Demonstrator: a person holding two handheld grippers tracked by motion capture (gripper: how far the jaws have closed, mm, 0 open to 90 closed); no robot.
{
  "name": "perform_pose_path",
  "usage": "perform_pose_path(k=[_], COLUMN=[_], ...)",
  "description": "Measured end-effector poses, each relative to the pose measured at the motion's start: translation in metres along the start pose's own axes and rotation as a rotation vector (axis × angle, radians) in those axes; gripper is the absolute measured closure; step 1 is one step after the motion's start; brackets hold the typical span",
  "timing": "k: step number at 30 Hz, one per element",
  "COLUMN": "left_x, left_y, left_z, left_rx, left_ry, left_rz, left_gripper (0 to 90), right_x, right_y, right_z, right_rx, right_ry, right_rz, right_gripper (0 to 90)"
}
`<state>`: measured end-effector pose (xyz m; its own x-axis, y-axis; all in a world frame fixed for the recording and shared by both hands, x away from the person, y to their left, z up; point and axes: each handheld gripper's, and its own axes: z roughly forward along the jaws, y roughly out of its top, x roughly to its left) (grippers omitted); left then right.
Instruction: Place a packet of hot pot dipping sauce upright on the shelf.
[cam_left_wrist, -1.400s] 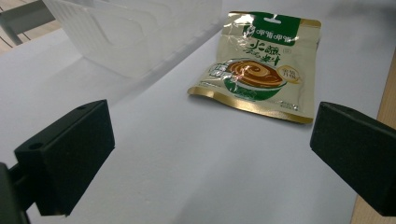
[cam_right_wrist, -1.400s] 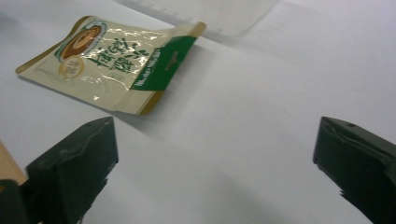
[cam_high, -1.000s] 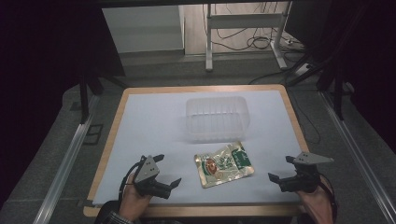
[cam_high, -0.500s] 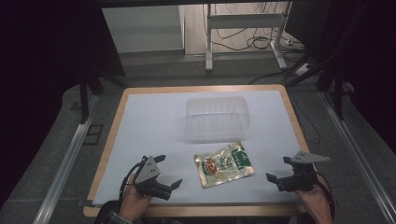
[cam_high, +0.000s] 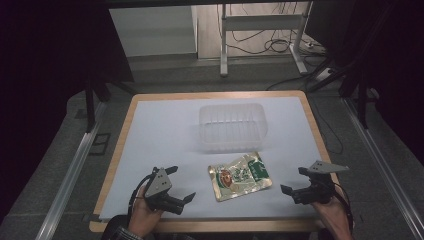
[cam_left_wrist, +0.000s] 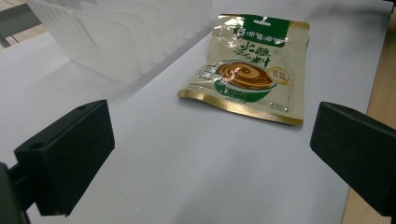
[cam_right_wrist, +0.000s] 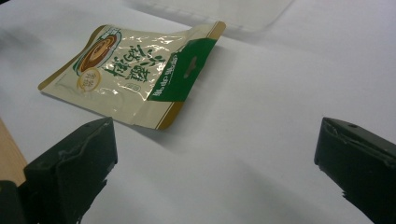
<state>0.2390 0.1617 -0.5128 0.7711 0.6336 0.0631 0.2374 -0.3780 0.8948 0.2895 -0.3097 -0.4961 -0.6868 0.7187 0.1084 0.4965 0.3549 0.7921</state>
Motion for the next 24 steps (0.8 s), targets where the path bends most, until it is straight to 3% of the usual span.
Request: perform_pose_path(k=[24], left_x=[0.000], left_y=[0.000], left_z=[0.001], left_rx=[-0.008], left_ry=[-0.005], left_rz=[-0.008], left_gripper=[0.0], right_x=[0.001], right_y=[0.010], right_z=[0.014], right_rx=[-0.039], right_ry=[0.015], right_rz=[-0.001], right_gripper=[0.0])
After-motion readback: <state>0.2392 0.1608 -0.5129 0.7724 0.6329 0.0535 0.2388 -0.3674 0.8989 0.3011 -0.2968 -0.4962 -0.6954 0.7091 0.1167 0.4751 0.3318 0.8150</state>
